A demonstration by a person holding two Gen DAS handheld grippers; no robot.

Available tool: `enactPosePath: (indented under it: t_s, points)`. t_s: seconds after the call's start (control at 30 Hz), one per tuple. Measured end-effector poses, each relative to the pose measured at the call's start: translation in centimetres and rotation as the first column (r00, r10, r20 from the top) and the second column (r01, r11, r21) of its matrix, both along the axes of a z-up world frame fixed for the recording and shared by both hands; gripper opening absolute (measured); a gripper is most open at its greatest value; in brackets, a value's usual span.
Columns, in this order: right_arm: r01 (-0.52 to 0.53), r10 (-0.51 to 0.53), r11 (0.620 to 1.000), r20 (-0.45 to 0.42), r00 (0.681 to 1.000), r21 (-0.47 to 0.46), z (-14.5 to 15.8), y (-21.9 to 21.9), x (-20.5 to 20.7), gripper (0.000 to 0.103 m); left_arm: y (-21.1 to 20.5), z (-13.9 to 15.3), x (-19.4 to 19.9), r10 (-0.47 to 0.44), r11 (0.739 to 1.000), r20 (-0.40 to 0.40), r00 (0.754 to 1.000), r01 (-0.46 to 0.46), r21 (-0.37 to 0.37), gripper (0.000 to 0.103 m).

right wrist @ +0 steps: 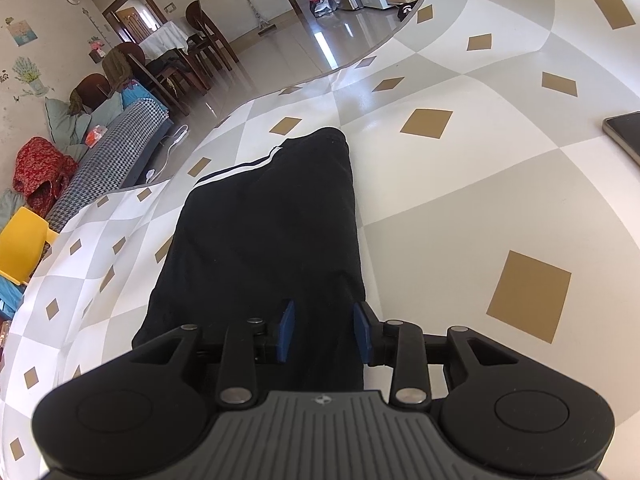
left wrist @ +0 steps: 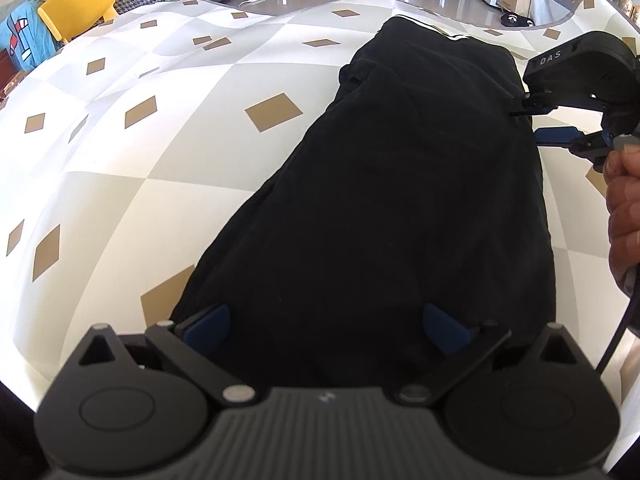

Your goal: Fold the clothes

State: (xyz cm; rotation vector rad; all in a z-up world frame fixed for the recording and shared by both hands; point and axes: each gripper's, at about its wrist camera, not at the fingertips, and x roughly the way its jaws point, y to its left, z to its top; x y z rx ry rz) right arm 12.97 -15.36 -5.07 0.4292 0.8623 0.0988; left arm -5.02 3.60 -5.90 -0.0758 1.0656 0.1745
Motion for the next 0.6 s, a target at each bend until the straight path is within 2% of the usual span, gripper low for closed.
enactPosePath:
  t_s: [0.6]
  points:
    - [-0.003, 0.003, 1.000, -0.012, 1.000, -0.008, -0.4, 0.2, 0.1, 0.035, -0.2, -0.4, 1.1, -0.001, 1.000, 0.016, 1.000, 0.001, 0.002, 0.103]
